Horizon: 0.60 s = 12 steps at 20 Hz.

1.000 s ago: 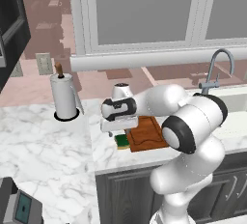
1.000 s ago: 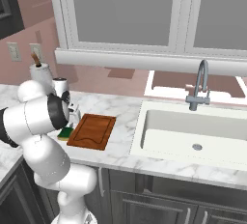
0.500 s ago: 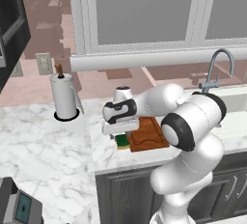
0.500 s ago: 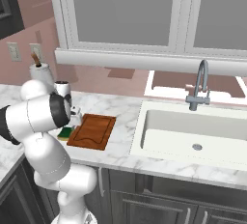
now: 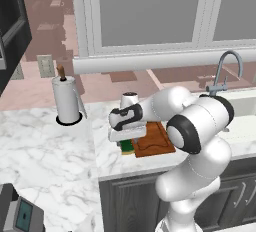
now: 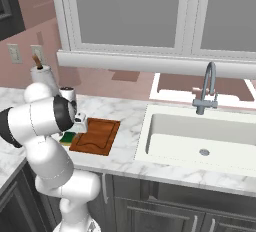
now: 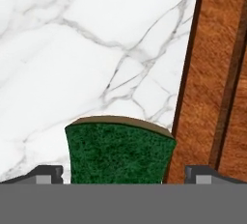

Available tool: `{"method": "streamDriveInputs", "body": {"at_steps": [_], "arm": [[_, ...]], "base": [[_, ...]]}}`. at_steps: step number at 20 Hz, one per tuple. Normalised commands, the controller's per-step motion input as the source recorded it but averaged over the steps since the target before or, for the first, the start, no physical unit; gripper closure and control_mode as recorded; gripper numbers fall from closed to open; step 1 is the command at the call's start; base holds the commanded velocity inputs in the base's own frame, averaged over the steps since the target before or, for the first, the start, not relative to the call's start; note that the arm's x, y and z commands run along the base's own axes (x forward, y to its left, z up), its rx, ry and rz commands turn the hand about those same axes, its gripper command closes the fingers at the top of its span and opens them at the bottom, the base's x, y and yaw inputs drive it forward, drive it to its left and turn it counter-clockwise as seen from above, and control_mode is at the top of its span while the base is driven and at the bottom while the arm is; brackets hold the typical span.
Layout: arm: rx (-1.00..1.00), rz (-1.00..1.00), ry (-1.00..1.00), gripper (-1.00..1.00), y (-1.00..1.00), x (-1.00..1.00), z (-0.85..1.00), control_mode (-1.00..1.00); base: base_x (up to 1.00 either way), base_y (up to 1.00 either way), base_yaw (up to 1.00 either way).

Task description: Pick up the sponge from the counter and clean the cutting board by briefly scrubbing or pressing down on the cutting board. Once finished, release the sponge.

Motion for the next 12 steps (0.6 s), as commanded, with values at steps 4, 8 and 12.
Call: {"method": "streamDriveInputs", "body": {"at_steps": [4,8,12], "arm": [[0.0,0.0,0.0,-1.0,0.0,0.0,-0.27,-1.0],[0.0,0.0,0.0,-1.0,0.0,0.0,-0.14,-1.0],[0.0,0.0,0.0,-1.0,0.0,0.0,-0.21,-1.0]], "base": [[0.0,0.0,0.0],[0.0,0.0,0.0],[0.0,0.0,0.0]]}}
